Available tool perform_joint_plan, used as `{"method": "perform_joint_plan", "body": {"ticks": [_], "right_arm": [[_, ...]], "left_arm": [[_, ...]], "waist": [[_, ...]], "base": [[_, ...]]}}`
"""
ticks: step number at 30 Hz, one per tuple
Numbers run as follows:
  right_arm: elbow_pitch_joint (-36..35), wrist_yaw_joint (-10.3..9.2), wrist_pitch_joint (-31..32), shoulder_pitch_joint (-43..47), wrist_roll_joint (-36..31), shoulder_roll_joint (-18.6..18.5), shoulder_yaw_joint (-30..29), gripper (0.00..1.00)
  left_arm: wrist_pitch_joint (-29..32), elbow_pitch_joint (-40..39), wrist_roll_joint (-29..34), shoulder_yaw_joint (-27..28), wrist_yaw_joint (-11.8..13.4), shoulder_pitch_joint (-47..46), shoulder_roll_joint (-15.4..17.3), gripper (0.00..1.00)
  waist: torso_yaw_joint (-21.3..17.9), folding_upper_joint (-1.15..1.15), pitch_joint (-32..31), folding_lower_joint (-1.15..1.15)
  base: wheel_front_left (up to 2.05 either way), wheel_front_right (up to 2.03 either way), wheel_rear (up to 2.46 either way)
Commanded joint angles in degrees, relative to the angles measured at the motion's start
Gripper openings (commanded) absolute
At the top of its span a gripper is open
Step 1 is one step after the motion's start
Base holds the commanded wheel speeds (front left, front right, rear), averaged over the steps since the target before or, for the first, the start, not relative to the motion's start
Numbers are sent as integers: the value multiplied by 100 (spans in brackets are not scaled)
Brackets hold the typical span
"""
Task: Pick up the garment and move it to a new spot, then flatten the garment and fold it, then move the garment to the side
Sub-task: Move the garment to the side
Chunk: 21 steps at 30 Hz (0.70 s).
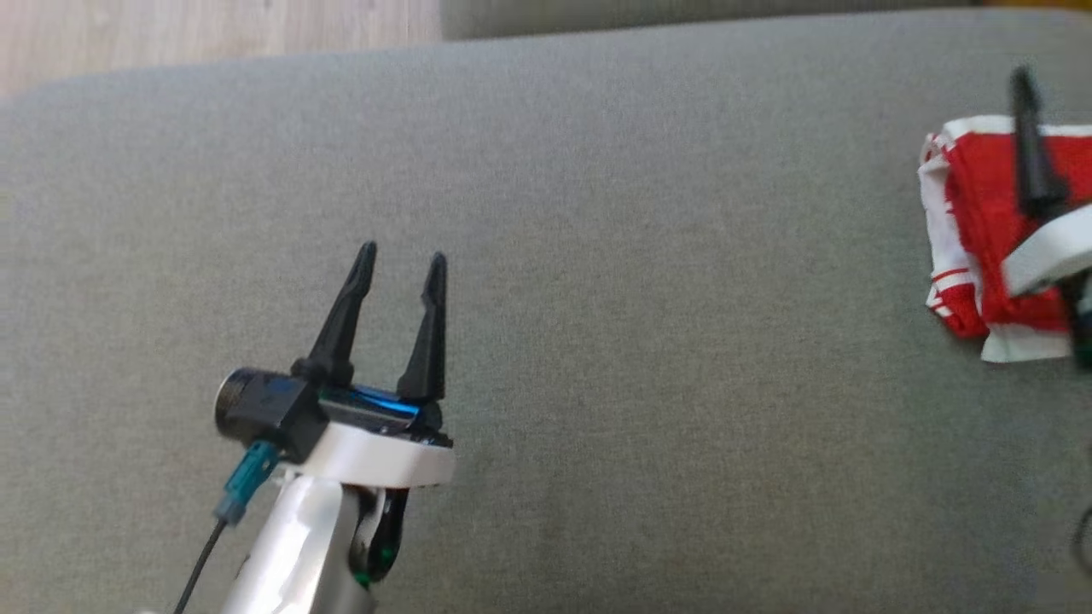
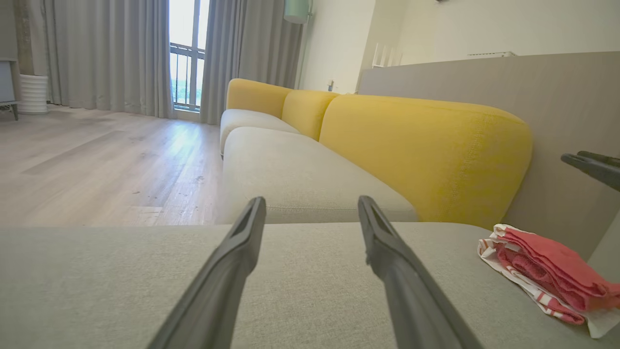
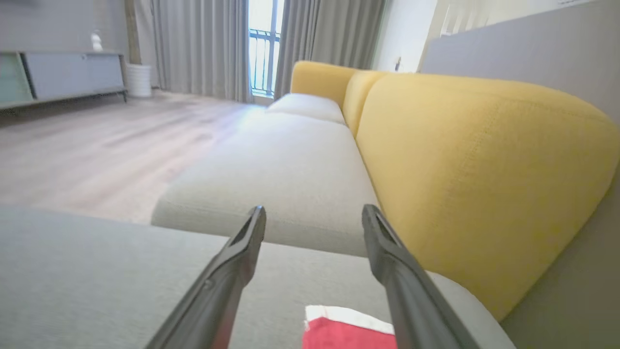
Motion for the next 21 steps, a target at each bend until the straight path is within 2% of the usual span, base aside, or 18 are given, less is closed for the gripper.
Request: {"method": "perform_joint_plan", "body": {"ticks": [1,7,11,15,21], "right_arm": [[-403,40,-202,276,49,185,1,100],[-941,40,-668,1077,18,1143,-52,100],[-974,40,-985,1514,-87,1709,-73,100],[-898,40,-1182,1905,-148,2008,-82,100],[-868,40,-1310,2220,-158,2119,-125,100]], "left_arm": [[-46,-217,-7,290,57,-8,47,100],[-46,-254,42,489,75,309,47,100],[-46,-322,68,558,44,504,47,100],[-46,-385,1,653,10,713,47,100],[-46,-395,-52,736,21,859,47,100]], "waist": [[34,0,-269,1],[100,0,-615,1],[126,0,-751,1],[177,0,-849,1],[207,0,-886,1]], "base": [[0,0,0],[0,0,0],[0,0,0],[0,0,0],[0,0,0]]}}
